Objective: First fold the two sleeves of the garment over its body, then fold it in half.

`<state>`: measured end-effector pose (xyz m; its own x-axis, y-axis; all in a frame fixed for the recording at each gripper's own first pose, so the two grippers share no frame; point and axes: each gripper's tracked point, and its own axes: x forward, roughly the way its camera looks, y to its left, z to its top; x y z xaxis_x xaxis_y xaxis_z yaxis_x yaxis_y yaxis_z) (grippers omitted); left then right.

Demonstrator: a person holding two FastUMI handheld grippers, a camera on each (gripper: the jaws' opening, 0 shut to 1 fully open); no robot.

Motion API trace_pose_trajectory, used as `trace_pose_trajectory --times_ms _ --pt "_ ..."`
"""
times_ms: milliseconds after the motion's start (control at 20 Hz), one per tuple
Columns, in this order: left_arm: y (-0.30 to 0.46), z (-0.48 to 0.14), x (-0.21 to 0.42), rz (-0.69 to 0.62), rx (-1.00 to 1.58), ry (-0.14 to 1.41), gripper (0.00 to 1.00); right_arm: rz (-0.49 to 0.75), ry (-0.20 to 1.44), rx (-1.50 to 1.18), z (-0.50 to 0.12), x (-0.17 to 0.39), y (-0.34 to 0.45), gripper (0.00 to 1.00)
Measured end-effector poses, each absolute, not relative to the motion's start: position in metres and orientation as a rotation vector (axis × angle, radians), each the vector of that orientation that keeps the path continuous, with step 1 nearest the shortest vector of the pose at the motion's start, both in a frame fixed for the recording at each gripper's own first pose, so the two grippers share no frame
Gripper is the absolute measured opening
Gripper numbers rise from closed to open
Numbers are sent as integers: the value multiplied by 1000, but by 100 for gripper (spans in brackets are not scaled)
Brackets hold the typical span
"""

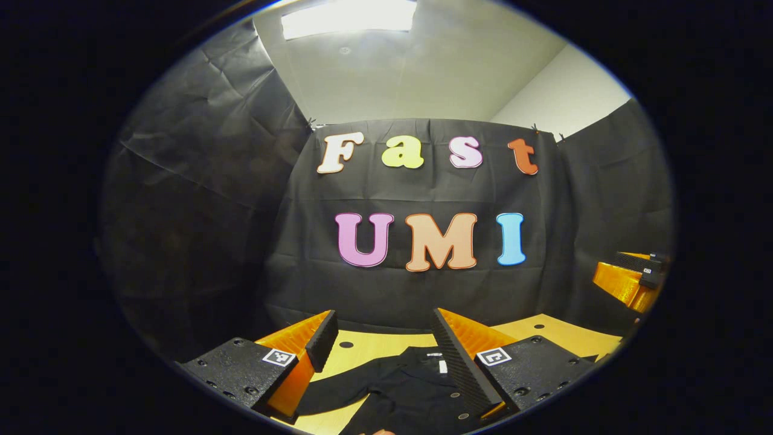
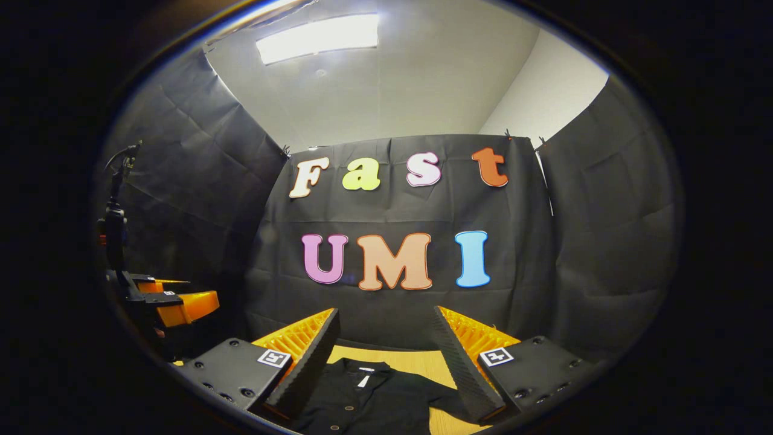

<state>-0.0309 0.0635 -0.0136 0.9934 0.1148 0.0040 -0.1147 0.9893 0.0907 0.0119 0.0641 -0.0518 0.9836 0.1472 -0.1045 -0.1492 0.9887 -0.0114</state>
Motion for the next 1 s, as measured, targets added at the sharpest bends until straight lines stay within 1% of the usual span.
trace_pose_trajectory --times_ms 100,150,350,400,550,600,700,1000 --pt "63 -13 -29 123 93 -3 92 150 111 -20 -55 15 59 97" --pt "63 -13 -28 128 95 -3 92 151 114 -25 -56 18 56 99" --pt "58 -14 -24 145 96 -2 92 139 130 -52 -66 35 30 99" --pt "58 -14 -22 149 96 -3 92 129 136 -57 -70 38 21 97" --pt "51 -16 -19 154 108 1 92 95 156 -70 -80 51 -9 99" --pt "50 -16 -19 155 115 1 92 81 164 -77 -84 55 -20 97" --pt "47 -14 -16 158 125 -3 92 51 180 -107 -92 60 -45 99" --pt "35 -16 -9 167 120 5 92 -22 235 -167 -114 68 -107 97"
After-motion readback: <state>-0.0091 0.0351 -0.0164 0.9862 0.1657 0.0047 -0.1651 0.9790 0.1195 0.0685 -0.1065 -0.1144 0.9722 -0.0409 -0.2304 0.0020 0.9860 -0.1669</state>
